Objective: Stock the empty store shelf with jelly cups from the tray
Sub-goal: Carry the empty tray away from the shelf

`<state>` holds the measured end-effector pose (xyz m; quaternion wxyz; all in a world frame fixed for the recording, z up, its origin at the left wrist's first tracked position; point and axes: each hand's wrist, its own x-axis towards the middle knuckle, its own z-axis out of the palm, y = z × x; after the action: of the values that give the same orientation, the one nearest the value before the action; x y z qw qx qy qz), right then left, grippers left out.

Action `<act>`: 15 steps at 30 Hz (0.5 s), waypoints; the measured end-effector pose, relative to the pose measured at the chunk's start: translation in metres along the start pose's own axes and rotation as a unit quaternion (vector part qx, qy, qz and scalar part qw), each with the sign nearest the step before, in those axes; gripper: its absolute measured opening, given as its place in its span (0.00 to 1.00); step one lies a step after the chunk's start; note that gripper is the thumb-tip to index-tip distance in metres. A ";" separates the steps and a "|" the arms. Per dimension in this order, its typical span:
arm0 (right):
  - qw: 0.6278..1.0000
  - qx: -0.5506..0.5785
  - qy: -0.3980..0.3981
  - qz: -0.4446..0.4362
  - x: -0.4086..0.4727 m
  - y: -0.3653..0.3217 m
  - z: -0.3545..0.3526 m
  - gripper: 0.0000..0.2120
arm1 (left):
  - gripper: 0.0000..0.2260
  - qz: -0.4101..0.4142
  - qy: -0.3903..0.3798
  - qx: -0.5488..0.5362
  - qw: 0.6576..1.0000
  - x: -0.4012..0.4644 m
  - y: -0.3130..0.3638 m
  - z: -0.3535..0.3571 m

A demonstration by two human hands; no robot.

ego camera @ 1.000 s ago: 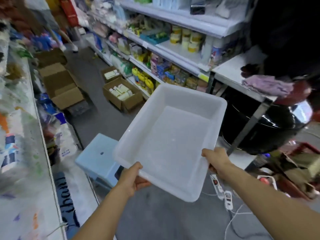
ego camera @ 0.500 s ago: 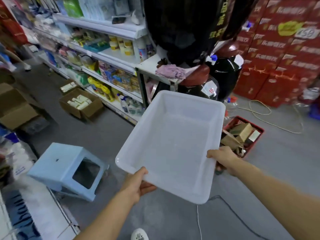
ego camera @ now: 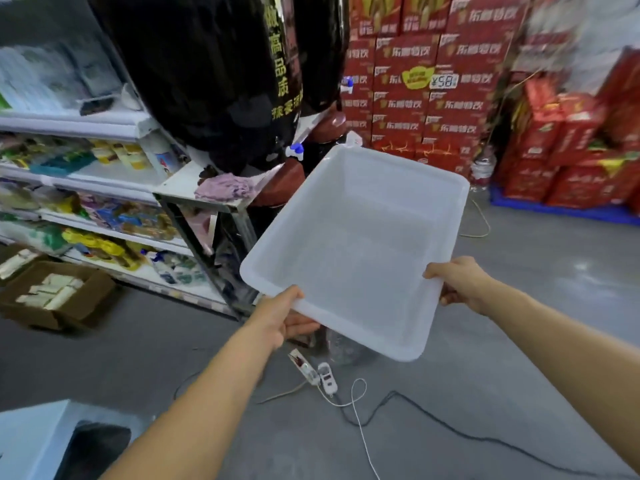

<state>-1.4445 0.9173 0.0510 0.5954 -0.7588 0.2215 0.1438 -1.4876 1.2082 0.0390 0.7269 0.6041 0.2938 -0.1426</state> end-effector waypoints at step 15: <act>0.985 0.089 0.150 0.006 0.020 -0.008 -0.079 0.10 | 0.02 -0.022 -0.123 0.077 0.989 0.059 0.058 0.114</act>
<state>-1.4266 0.8387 0.0675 0.6199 -0.7142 0.3247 0.0109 -1.3795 1.1202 0.0604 0.7056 0.6295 0.2039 -0.2537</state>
